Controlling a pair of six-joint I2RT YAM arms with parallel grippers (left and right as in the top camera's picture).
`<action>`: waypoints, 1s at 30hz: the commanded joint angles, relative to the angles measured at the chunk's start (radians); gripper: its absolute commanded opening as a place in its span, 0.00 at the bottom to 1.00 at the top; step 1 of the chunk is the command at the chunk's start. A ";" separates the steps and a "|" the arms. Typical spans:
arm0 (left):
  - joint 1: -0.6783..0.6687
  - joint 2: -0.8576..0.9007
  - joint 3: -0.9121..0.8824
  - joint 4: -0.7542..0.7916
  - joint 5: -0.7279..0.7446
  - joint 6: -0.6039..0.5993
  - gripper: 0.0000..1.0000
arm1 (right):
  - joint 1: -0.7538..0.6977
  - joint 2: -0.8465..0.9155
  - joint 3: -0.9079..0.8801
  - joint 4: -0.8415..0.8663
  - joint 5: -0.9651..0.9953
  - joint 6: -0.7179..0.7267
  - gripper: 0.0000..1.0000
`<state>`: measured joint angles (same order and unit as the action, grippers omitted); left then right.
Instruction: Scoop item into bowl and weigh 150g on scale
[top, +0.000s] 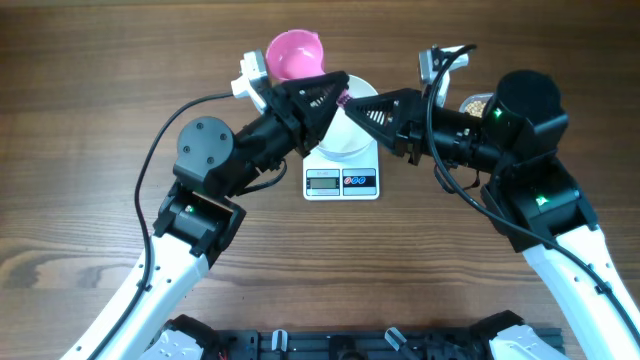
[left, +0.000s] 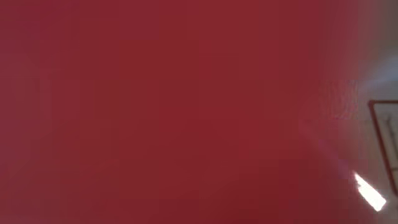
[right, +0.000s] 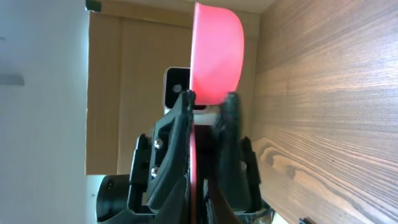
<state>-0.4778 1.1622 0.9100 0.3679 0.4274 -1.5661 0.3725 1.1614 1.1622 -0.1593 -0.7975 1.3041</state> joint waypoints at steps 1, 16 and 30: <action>-0.001 0.005 0.006 -0.047 -0.002 0.044 0.51 | 0.004 -0.002 0.014 -0.019 0.044 -0.081 0.04; 0.114 0.003 0.007 -0.245 0.107 0.463 0.73 | -0.014 -0.002 0.014 -0.344 0.161 -0.534 0.04; 0.248 0.003 0.007 -0.708 -0.080 0.712 0.84 | -0.034 -0.002 0.014 -0.607 0.521 -0.722 0.04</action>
<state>-0.2584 1.1652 0.9108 -0.2680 0.4477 -0.9379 0.3397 1.1614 1.1645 -0.6823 -0.4980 0.6319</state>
